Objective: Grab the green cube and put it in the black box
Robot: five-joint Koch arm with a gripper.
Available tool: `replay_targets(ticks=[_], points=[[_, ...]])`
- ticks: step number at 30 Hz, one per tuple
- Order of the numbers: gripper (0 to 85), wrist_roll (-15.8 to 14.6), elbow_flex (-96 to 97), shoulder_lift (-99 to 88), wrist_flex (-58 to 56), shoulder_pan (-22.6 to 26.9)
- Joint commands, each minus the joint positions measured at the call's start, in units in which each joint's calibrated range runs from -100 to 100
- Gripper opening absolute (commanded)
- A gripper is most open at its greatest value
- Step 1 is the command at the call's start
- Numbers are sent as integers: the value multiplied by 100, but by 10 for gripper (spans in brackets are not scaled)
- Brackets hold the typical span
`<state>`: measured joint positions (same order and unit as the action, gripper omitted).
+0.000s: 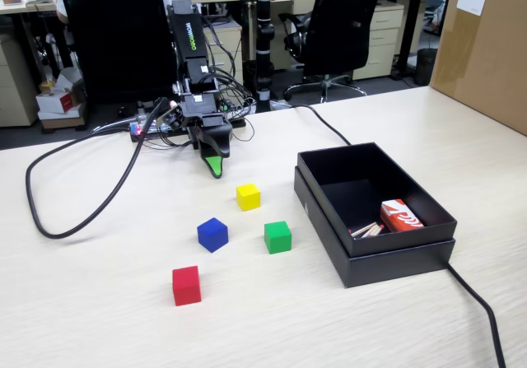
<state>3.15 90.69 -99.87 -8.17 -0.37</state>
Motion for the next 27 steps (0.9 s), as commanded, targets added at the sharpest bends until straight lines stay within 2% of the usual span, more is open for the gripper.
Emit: replay_targets(ticks=[1,10,17,27], points=[[504,54,278,-13,-120,-20],[503,49,197,21,-120,-59],[501,24,-646,44,-233,-44],[472,-103,-3058,217,-2203,63]])
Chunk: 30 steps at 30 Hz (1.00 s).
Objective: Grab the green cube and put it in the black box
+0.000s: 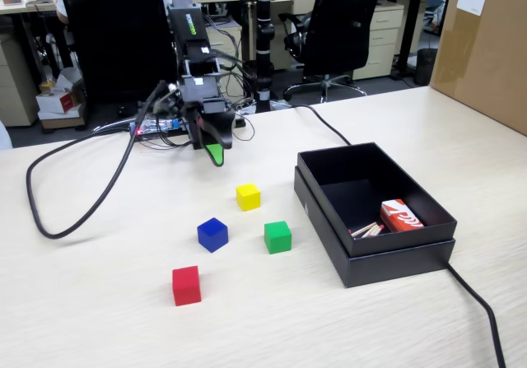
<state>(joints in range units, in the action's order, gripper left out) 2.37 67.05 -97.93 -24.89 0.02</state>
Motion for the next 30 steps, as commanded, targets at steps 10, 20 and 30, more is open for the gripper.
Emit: replay_targets(ticks=[10,20,30], points=[[471,-137,-3767,1847,-2673,171],[448,-274,-6596,5932,-2863,298],[449,-635,-8318,8766,-2871,386]])
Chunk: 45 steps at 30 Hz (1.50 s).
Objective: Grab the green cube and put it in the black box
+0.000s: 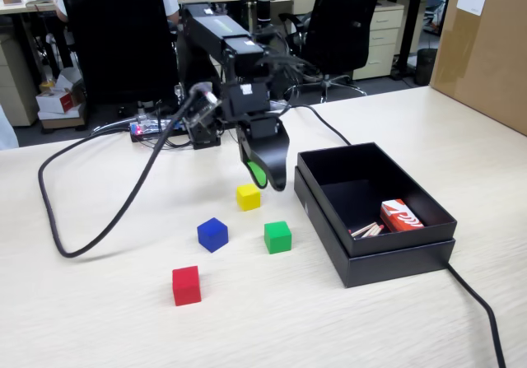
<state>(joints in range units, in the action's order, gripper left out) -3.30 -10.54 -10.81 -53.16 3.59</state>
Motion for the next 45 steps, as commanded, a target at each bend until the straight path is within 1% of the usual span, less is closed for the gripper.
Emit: replay_targets(ticks=[1,8,12,32,38,41,44,45], points=[[449,-107,-623,203,-45,44],[449,-405,-831,983,-45,68],[451,-469,-822,1293,-28,73],[443,-381,-1040,2269,456,-39],[355,-361,-1067,2406,465,-34],[247,-322,-1076,2487,465,-34],[104,-269,-1022,2532,482,-39],[43,-269,-1004,2521,490,-49]])
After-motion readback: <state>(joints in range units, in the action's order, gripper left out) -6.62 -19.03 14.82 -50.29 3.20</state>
